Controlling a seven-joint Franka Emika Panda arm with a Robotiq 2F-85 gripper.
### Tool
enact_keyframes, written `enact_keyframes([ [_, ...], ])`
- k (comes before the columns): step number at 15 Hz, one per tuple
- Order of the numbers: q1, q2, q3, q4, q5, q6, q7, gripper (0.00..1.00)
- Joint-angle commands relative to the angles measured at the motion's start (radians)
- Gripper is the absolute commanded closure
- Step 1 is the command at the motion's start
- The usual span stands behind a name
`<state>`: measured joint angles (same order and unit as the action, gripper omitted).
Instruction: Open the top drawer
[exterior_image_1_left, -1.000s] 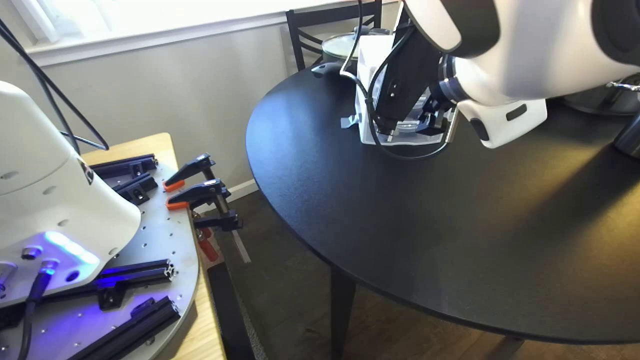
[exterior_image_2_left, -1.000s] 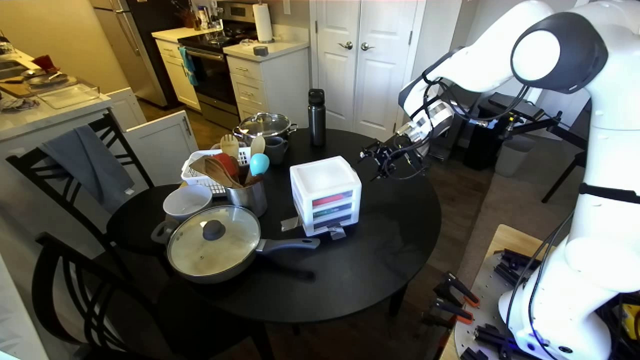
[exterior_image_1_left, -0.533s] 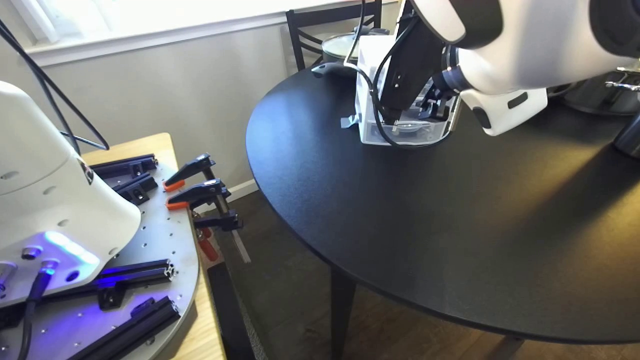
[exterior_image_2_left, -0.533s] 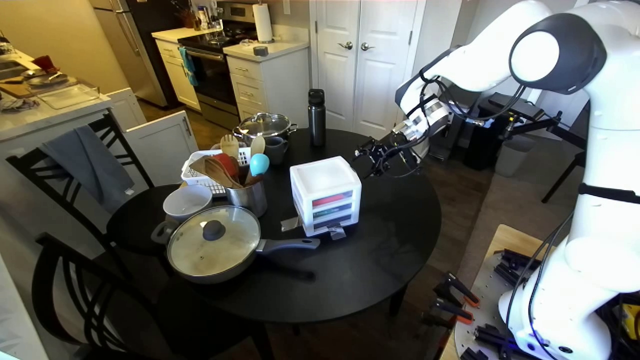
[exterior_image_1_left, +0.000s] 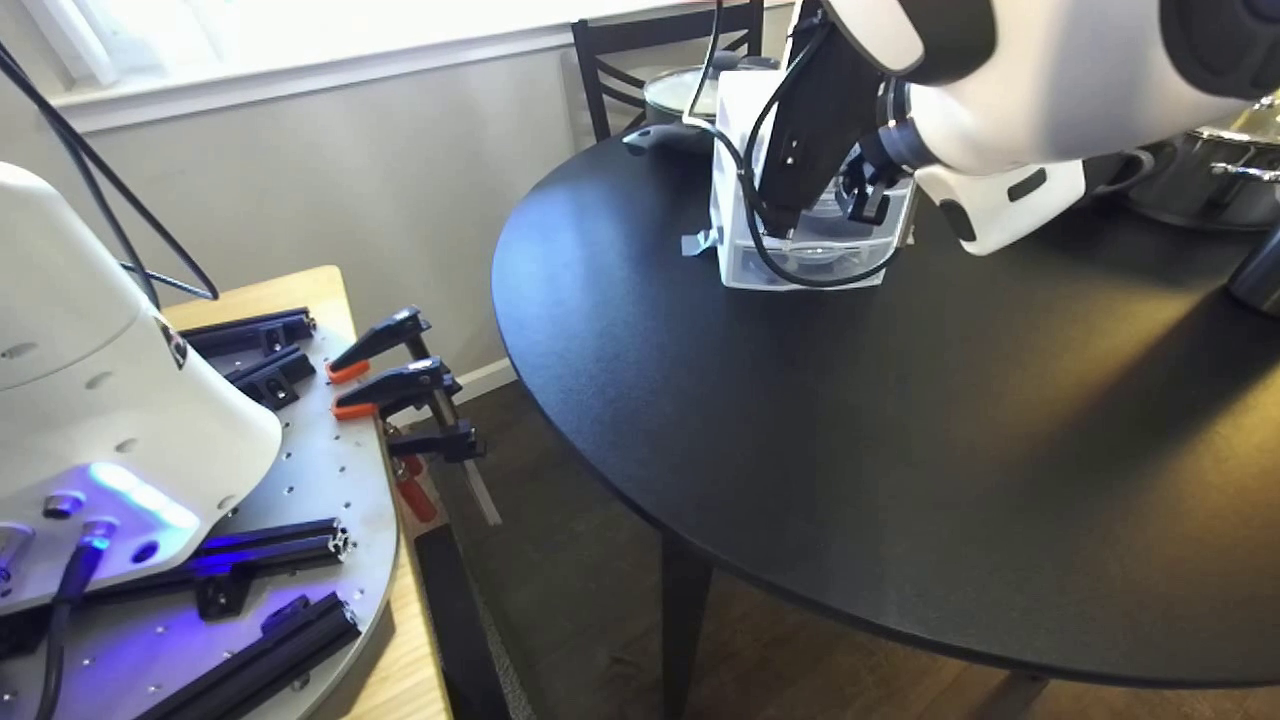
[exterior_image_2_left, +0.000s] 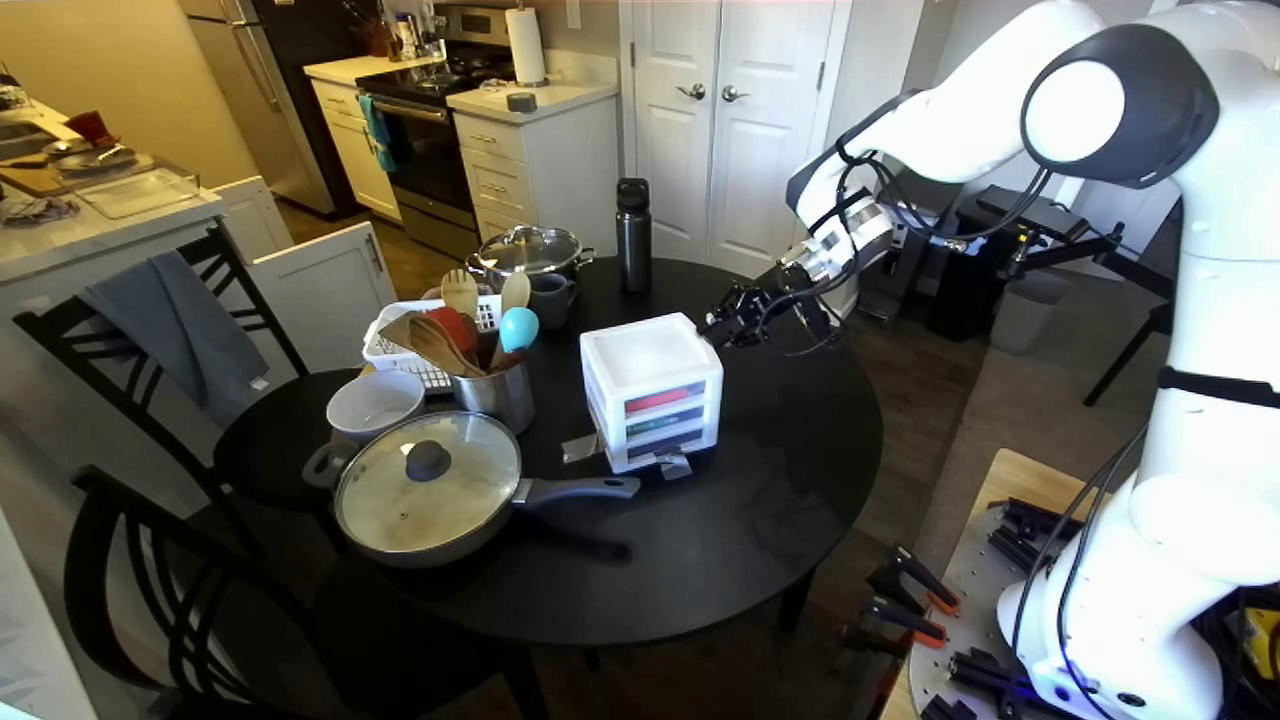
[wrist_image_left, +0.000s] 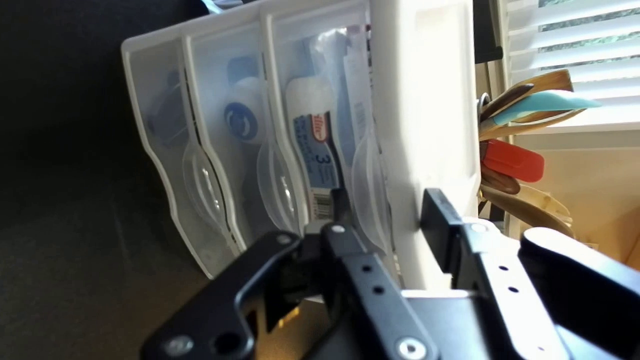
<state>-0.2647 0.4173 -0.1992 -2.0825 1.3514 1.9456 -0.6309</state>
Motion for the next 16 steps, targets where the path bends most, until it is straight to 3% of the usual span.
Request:
enact_keyframes([
  [1,-0.013,-0.028,-0.002,-0.041,0.043,-0.015,-0.049,0.92],
  [4,-0.027,-0.023,-0.008,-0.054,0.073,-0.042,-0.085,0.9],
  [7,-0.034,-0.016,-0.016,-0.071,0.086,-0.055,-0.111,0.99],
  [8,-0.035,-0.014,-0.017,-0.075,0.094,-0.063,-0.126,0.94],
  [16,-0.033,-0.031,-0.045,-0.09,0.059,-0.065,-0.159,0.94],
])
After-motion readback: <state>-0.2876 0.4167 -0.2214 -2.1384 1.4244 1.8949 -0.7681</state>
